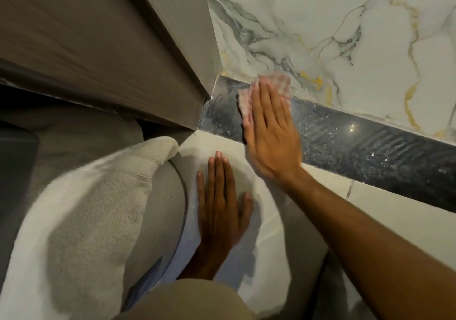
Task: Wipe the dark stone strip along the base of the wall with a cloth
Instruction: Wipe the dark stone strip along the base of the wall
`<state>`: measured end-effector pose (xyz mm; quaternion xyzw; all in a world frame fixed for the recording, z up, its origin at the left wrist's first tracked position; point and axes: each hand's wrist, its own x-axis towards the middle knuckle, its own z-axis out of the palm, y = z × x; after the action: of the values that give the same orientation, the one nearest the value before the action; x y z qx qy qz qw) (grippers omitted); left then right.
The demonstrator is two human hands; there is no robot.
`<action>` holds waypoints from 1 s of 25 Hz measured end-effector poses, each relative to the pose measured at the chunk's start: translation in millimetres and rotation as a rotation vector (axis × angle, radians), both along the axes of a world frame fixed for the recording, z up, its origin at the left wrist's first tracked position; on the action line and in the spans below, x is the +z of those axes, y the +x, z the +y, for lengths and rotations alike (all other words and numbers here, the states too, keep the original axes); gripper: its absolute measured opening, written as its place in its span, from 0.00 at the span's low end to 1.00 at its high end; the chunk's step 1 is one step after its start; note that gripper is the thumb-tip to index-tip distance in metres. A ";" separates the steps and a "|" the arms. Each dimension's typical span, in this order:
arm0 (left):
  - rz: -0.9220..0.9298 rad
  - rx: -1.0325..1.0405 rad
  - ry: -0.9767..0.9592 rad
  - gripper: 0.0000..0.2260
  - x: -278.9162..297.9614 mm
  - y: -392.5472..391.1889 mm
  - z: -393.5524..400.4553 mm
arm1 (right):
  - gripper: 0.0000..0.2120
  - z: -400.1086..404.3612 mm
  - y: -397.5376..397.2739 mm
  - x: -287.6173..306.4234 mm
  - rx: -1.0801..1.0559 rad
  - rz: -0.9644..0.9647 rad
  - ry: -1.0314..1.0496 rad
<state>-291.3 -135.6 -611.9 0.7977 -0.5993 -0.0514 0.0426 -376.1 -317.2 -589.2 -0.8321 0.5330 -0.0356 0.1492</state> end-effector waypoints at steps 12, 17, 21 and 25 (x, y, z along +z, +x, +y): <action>0.057 -0.004 0.048 0.35 1.4 17.6 42.6 | 0.33 7.4 18.7 4.6 -0.082 0.008 0.042; 0.070 0.013 0.018 0.33 5.0 16.5 43.4 | 0.31 57.4 10.4 0.6 0.360 -0.038 0.028; 0.037 -0.001 0.064 0.35 3.8 16.6 42.9 | 0.32 37.9 -12.3 1.3 0.071 0.009 0.007; -0.015 -0.051 0.044 0.35 -4.8 19.5 38.0 | 0.31 3.6 39.1 -1.8 0.106 -0.011 -0.020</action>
<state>-271.7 -97.6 -616.7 0.7833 -0.6185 -0.0596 0.0191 -337.0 -313.6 -591.0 -0.8605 0.4868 -0.0378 0.1456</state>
